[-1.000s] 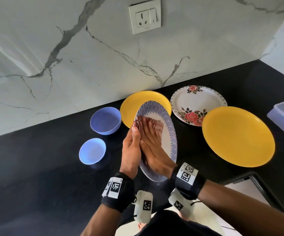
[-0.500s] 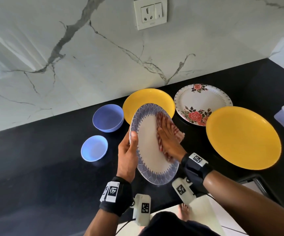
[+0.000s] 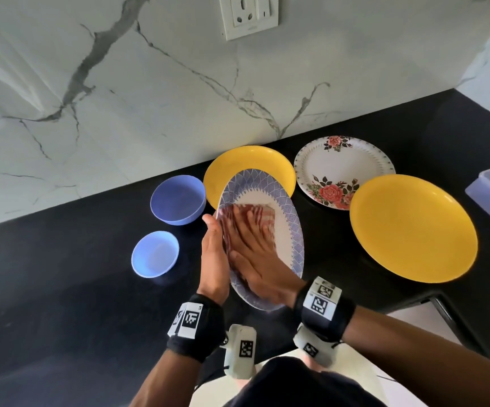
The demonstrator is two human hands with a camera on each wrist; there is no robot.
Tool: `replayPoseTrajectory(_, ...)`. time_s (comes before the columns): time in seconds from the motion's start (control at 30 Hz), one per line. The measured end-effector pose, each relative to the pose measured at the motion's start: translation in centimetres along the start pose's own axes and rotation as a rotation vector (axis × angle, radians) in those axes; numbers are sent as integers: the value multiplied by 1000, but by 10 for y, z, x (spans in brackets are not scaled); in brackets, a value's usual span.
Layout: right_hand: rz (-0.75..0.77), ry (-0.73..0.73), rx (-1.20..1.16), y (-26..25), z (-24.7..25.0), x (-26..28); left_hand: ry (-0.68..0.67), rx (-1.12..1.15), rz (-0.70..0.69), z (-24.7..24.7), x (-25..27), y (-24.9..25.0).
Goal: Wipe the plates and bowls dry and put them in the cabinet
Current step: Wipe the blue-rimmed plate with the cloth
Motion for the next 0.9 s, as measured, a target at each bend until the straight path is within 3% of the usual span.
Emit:
replayPoseTrajectory(0.17,-13,102,27,3,21,-35,-21,-57,-54,1,-1,0)
replayPoseTrajectory(0.33,-143,150,13,54,28,-49,-7,-44,-49,10,4,-8)
replayPoseTrajectory(0.5,-332,47,84,117,20,-9,17,-37,-73,15,6,-11)
replayPoseTrajectory(0.6,-199,-51,147,122,10,28,39,-39,-77,16,5,-12)
replayPoseTrajectory(0.8,-264,-296,88,90,-4,73,117,9,-102,13,1,-15)
replayPoseTrajectory(0.9,-169,-282,8,64,-7,82,120,72,-82,6,0,-11)
Point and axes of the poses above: each hand's wrist, its own x-axis away from the middle knuckle, its own z-axis out of the back of the hand, y = z × x, the point moved 3 cm from there along -x, towards the middle knuckle, and after that the axes turned 10 degrees about z, right-handed, at the moved point
